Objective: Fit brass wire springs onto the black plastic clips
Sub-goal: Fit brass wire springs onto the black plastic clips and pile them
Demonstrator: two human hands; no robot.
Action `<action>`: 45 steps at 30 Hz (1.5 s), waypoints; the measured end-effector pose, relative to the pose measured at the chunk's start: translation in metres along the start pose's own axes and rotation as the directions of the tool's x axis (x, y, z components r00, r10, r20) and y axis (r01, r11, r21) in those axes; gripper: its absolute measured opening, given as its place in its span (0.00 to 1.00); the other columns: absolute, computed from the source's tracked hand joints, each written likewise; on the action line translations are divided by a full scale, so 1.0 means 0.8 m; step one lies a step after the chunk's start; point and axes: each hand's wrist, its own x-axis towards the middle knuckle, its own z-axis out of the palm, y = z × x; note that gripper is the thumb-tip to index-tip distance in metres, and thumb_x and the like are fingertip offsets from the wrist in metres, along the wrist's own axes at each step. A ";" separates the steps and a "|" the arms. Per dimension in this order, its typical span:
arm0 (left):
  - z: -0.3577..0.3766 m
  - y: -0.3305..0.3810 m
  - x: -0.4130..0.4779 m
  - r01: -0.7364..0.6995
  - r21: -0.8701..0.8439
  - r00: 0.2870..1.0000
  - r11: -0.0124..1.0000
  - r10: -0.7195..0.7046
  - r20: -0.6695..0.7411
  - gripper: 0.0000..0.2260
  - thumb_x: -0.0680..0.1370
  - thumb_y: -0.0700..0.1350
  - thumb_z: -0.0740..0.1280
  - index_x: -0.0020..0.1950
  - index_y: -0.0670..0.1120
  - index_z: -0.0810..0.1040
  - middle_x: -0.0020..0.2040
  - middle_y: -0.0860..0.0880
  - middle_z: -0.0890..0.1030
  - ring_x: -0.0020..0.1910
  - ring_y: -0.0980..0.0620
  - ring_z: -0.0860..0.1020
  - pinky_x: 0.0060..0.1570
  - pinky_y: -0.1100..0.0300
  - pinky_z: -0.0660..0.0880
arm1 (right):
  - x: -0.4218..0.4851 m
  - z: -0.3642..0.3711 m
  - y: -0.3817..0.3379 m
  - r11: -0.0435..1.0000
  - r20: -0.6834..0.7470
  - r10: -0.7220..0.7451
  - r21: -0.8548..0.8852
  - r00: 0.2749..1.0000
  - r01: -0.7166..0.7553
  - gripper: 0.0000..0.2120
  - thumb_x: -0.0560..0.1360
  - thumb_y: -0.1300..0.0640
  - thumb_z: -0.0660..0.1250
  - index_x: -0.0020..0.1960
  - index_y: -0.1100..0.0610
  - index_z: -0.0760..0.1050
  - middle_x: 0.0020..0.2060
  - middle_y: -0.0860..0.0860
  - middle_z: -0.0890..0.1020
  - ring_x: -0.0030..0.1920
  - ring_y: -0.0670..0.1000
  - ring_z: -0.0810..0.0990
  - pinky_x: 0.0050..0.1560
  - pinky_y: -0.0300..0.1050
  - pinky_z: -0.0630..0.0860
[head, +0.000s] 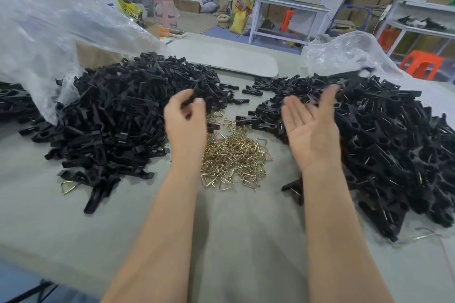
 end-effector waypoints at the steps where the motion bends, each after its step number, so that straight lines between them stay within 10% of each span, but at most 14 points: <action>1: -0.003 -0.001 0.004 0.098 -0.118 0.987 0.988 -0.112 -0.113 0.10 0.79 0.42 0.63 0.60 0.48 0.75 0.57 0.52 0.76 0.50 0.64 0.75 0.53 0.70 0.73 | -0.003 0.005 0.008 0.974 -0.013 0.021 -0.226 1.000 -0.023 0.42 0.70 0.41 0.68 0.74 0.61 0.58 0.56 0.53 0.78 0.55 0.49 0.80 0.54 0.42 0.79; 5: -0.009 -0.004 0.012 0.300 -0.432 0.896 0.851 -0.406 -0.179 0.06 0.80 0.40 0.59 0.53 0.48 0.74 0.43 0.54 0.74 0.40 0.61 0.74 0.45 0.66 0.72 | -0.015 0.032 0.068 0.333 0.193 -0.038 -0.923 0.981 0.194 0.21 0.77 0.55 0.64 0.69 0.54 0.69 0.60 0.46 0.78 0.55 0.43 0.77 0.61 0.40 0.71; 11: -0.002 -0.006 0.010 0.265 -0.399 0.901 0.878 -0.373 -0.223 0.07 0.80 0.40 0.58 0.53 0.49 0.73 0.43 0.55 0.74 0.31 0.68 0.74 0.37 0.71 0.71 | 0.005 0.067 0.128 -0.187 0.348 0.160 -0.908 0.924 0.374 0.21 0.80 0.57 0.57 0.73 0.48 0.64 0.70 0.51 0.69 0.72 0.54 0.61 0.73 0.64 0.48; 14: -0.001 -0.006 0.009 0.259 -0.388 0.904 0.885 -0.363 -0.226 0.08 0.79 0.40 0.58 0.53 0.49 0.74 0.51 0.52 0.77 0.33 0.69 0.75 0.40 0.69 0.73 | 0.015 0.081 0.137 -0.278 0.308 0.215 -0.890 0.927 0.360 0.24 0.77 0.63 0.56 0.70 0.45 0.67 0.68 0.53 0.71 0.71 0.56 0.63 0.71 0.67 0.44; 19: 0.000 -0.003 0.006 0.268 -0.378 0.911 0.886 -0.361 -0.200 0.08 0.79 0.39 0.58 0.54 0.48 0.74 0.62 0.44 0.76 0.56 0.54 0.76 0.62 0.55 0.73 | 0.016 0.089 0.141 -0.217 0.293 0.165 -0.921 0.942 0.324 0.17 0.75 0.63 0.59 0.61 0.48 0.73 0.58 0.52 0.78 0.60 0.55 0.73 0.67 0.58 0.58; 23: 0.001 -0.007 0.007 0.241 -0.309 0.934 0.920 -0.307 -0.186 0.09 0.78 0.38 0.59 0.55 0.46 0.74 0.59 0.44 0.77 0.45 0.59 0.75 0.53 0.64 0.74 | 0.008 0.081 0.136 -0.173 0.303 0.057 -0.936 0.951 0.308 0.09 0.78 0.59 0.60 0.56 0.50 0.74 0.52 0.49 0.80 0.56 0.53 0.75 0.62 0.53 0.61; 27: 0.008 -0.014 0.005 0.161 -0.148 0.983 0.976 -0.172 -0.070 0.11 0.79 0.42 0.64 0.61 0.44 0.74 0.49 0.56 0.76 0.42 0.68 0.75 0.41 0.77 0.70 | -0.002 0.077 0.106 0.214 0.230 -0.187 -0.939 0.955 0.268 0.03 0.78 0.57 0.62 0.48 0.49 0.71 0.43 0.43 0.77 0.47 0.47 0.75 0.63 0.53 0.68; 30: 0.018 -0.012 -0.003 0.144 -0.090 0.976 0.985 -0.126 0.179 0.13 0.79 0.46 0.65 0.61 0.41 0.75 0.50 0.49 0.81 0.50 0.55 0.80 0.53 0.62 0.76 | -0.011 0.064 0.080 0.292 0.298 -0.277 -0.880 0.914 0.375 0.03 0.76 0.60 0.65 0.49 0.53 0.75 0.46 0.48 0.79 0.47 0.47 0.76 0.56 0.47 0.74; 35: 0.024 -0.012 -0.011 0.060 0.008 0.961 0.998 -0.060 0.270 0.07 0.77 0.43 0.67 0.53 0.41 0.78 0.37 0.52 0.79 0.36 0.59 0.77 0.41 0.66 0.76 | -0.027 0.035 0.075 0.208 0.415 -0.265 -0.857 0.870 0.472 0.05 0.73 0.61 0.68 0.48 0.54 0.75 0.45 0.49 0.77 0.44 0.46 0.75 0.50 0.41 0.74; 41: 0.022 -0.010 -0.015 0.120 0.059 0.929 0.991 -0.133 0.345 0.06 0.80 0.40 0.62 0.50 0.49 0.78 0.46 0.50 0.82 0.49 0.52 0.80 0.56 0.53 0.77 | -0.019 0.025 0.068 0.650 0.125 -0.195 -0.727 0.973 0.223 0.09 0.74 0.63 0.69 0.46 0.51 0.70 0.45 0.51 0.80 0.47 0.50 0.81 0.52 0.41 0.77; 45: 0.023 -0.010 -0.018 0.078 0.062 0.901 0.995 -0.097 0.424 0.09 0.80 0.39 0.63 0.50 0.53 0.78 0.48 0.52 0.82 0.49 0.54 0.79 0.58 0.52 0.76 | -0.015 0.020 0.064 0.659 0.174 -0.168 -0.712 0.970 0.242 0.09 0.75 0.64 0.68 0.53 0.55 0.74 0.45 0.47 0.82 0.49 0.46 0.81 0.53 0.38 0.77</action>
